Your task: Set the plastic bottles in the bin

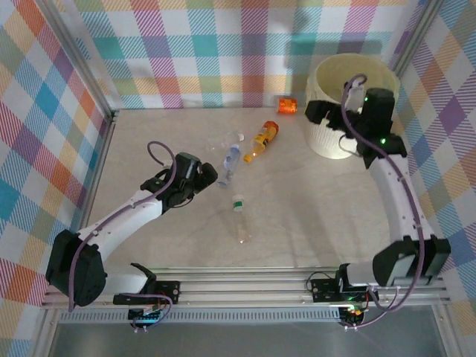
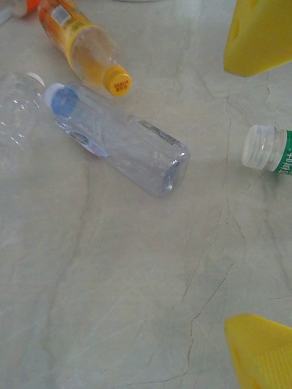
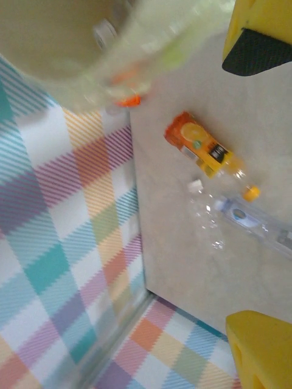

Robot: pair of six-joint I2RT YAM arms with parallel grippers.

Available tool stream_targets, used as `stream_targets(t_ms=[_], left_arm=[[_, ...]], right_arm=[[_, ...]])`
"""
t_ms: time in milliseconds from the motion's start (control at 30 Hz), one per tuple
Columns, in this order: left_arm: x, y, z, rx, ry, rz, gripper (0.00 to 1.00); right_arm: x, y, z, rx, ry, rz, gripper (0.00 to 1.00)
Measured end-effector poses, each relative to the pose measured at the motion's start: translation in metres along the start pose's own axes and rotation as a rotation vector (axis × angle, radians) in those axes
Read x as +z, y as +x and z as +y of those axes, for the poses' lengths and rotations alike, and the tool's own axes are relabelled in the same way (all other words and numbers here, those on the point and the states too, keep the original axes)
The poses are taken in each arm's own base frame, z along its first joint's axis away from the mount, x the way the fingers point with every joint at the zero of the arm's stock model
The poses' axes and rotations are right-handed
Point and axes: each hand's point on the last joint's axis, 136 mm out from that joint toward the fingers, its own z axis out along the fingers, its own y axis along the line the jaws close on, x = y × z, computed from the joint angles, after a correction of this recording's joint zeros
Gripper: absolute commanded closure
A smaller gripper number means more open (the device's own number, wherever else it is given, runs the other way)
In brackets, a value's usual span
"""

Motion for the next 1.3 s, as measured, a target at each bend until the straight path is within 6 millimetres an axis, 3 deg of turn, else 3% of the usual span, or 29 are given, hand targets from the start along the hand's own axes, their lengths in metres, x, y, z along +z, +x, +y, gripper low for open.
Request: stream_targets(t_ms=[167, 400, 767, 900, 1067, 1167, 1300], left_arm=[[0.01, 0.014, 0.0, 0.006, -0.019, 0.039, 0.0], [0.015, 0.018, 0.004, -0.024, -0.041, 0.044, 0.0], [0.007, 0.008, 0.024, -0.081, -0.106, -0.042, 0.0], [0.005, 0.006, 0.029, -0.094, -0.116, -0.057, 0.0], [0.005, 0.006, 0.029, -0.106, -0.117, -0.059, 0.0], [0.006, 0.006, 0.03, -0.106, -0.12, -0.056, 0.0], [0.009, 0.008, 0.032, -0.106, -0.131, -0.049, 0.0]], right_arm=[[0.008, 0.072, 0.036, -0.037, -0.058, 0.092, 0.0], [0.038, 0.191, 0.059, -0.044, 0.007, 0.307, 0.0], [0.067, 0.325, 0.086, -0.089, 0.15, 0.632, 0.0], [0.077, 0.356, 0.093, -0.123, 0.185, 0.73, 0.0], [0.092, 0.376, 0.098, -0.172, 0.231, 0.795, 0.02], [0.098, 0.387, 0.093, -0.19, 0.265, 0.831, 0.12], [0.09, 0.398, 0.082, -0.202, 0.308, 0.88, 0.15]])
